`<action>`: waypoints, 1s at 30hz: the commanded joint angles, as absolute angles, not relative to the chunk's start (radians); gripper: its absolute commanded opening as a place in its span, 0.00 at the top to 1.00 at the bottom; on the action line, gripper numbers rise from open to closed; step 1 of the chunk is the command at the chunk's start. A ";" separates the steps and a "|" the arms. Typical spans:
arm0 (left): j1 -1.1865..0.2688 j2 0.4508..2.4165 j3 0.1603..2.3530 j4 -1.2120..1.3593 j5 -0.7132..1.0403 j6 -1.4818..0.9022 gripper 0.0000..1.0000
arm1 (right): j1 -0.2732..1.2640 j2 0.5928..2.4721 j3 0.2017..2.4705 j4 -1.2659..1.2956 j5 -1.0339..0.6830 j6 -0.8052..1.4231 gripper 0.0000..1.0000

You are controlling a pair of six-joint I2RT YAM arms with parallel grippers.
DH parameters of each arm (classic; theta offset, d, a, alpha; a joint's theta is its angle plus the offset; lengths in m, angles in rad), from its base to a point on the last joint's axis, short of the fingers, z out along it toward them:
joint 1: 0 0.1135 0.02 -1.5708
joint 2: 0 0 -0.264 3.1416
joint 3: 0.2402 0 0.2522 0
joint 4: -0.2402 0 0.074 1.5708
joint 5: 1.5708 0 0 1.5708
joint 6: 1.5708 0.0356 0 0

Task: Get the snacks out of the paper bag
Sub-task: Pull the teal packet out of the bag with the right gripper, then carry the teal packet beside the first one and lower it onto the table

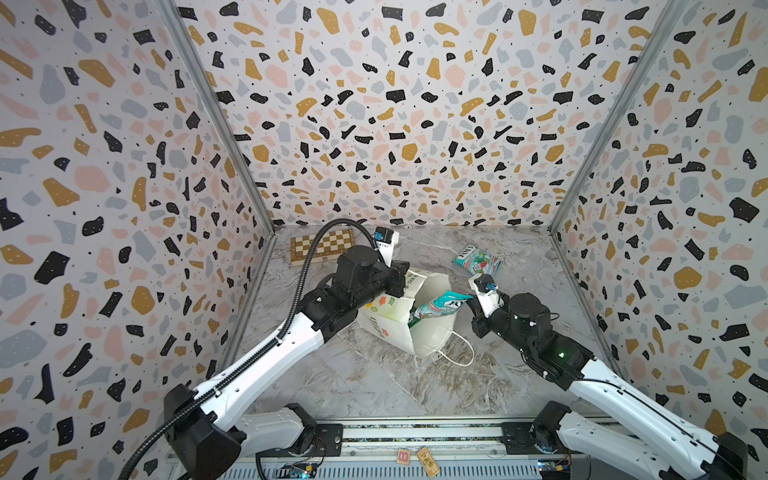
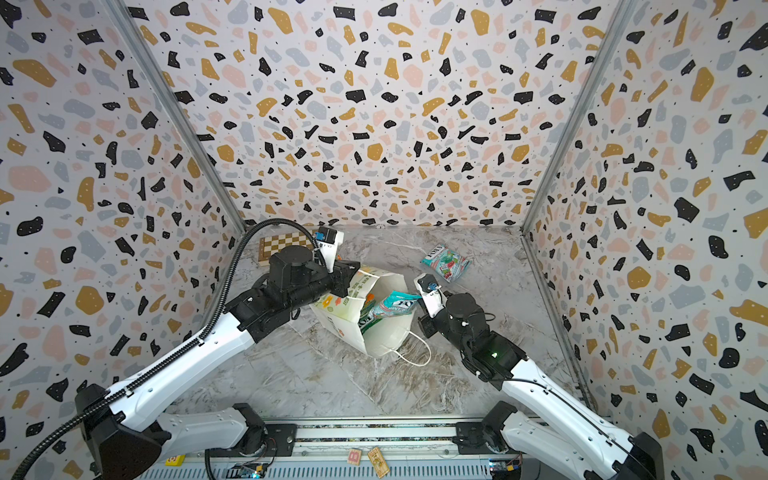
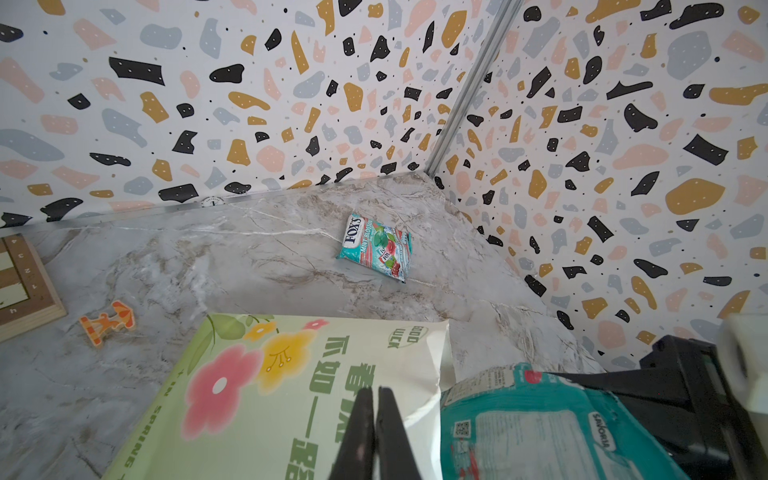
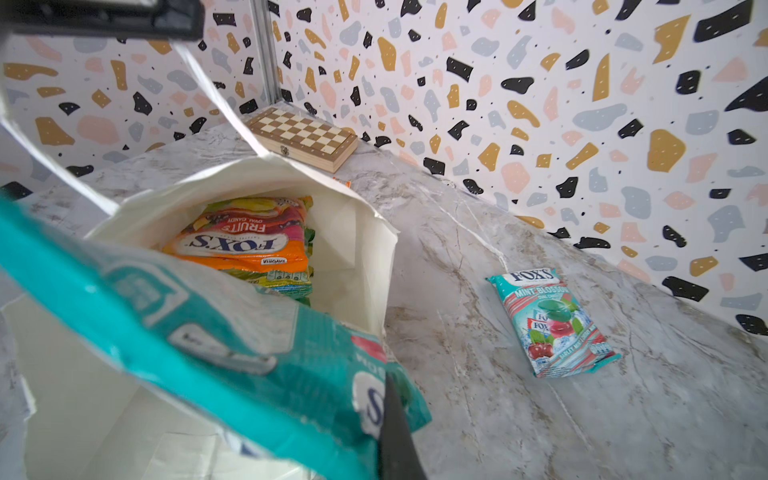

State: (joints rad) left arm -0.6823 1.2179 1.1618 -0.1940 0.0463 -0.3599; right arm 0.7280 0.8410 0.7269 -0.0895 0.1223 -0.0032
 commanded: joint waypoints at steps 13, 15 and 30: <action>-0.686 1.218 1.161 -0.147 0.067 -0.364 1.00 | 0.612 0.835 0.929 -0.135 0.188 0.008 1.00; -0.686 1.218 1.163 -0.149 0.067 -0.364 1.00 | 0.570 0.846 0.943 -0.142 0.179 0.019 1.00; -0.687 1.212 1.170 -0.154 0.069 -0.359 1.00 | 0.075 1.009 0.949 -0.115 -0.116 0.205 1.00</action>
